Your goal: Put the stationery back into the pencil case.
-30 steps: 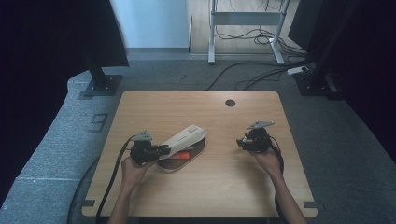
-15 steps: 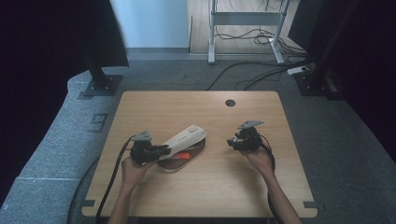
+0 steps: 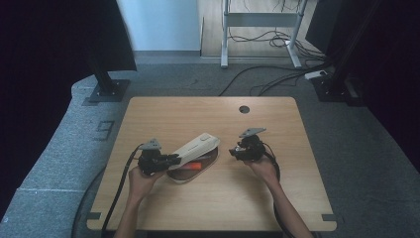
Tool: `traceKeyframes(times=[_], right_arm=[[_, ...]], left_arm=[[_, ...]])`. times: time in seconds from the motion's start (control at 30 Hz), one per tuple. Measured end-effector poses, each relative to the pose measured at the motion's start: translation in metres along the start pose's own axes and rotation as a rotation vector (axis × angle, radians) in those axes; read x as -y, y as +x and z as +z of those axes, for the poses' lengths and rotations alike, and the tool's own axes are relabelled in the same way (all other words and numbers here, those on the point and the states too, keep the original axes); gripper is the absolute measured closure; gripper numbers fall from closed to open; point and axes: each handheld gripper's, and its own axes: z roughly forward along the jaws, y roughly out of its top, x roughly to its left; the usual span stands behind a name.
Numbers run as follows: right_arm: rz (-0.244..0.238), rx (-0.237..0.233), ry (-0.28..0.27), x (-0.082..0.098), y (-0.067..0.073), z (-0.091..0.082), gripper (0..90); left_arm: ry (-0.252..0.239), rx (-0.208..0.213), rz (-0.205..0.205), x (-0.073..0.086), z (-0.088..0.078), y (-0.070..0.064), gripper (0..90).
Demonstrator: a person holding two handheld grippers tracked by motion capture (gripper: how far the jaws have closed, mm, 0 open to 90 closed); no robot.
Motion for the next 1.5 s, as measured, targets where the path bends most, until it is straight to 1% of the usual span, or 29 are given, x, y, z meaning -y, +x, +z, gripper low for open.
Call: traceKeyframes(times=[0.27,0.47,0.87,1.1,1.3,1.33,1.5], right_arm=[[-0.016,-0.019,0.002,-0.007,0.011,0.013,47.0],[-0.025,-0.032,-0.001,-0.012,0.017,0.021,47.0],[-0.043,-0.056,0.013,-0.023,0.032,0.040,47.0],[-0.036,-0.075,0.018,-0.027,0.039,0.052,46.9],[-0.032,-0.075,0.024,-0.031,0.042,0.060,46.9],[-0.038,-0.074,0.023,-0.032,0.042,0.062,46.9],[-0.027,-0.068,0.034,-0.033,0.045,0.070,46.9]], left_arm=[[-0.001,0.001,-0.002,0.000,0.000,0.000,76.3],[-0.002,0.001,-0.002,0.000,0.000,0.000,76.3],[-0.004,0.001,0.001,-0.001,-0.001,-0.001,76.4],[-0.008,0.006,-0.001,-0.001,-0.001,-0.001,76.4],[-0.011,0.008,-0.001,-0.001,-0.002,-0.001,76.5],[-0.011,0.008,-0.001,-0.001,-0.002,-0.001,76.5],[-0.012,0.008,0.000,-0.001,-0.002,-0.002,76.5]])
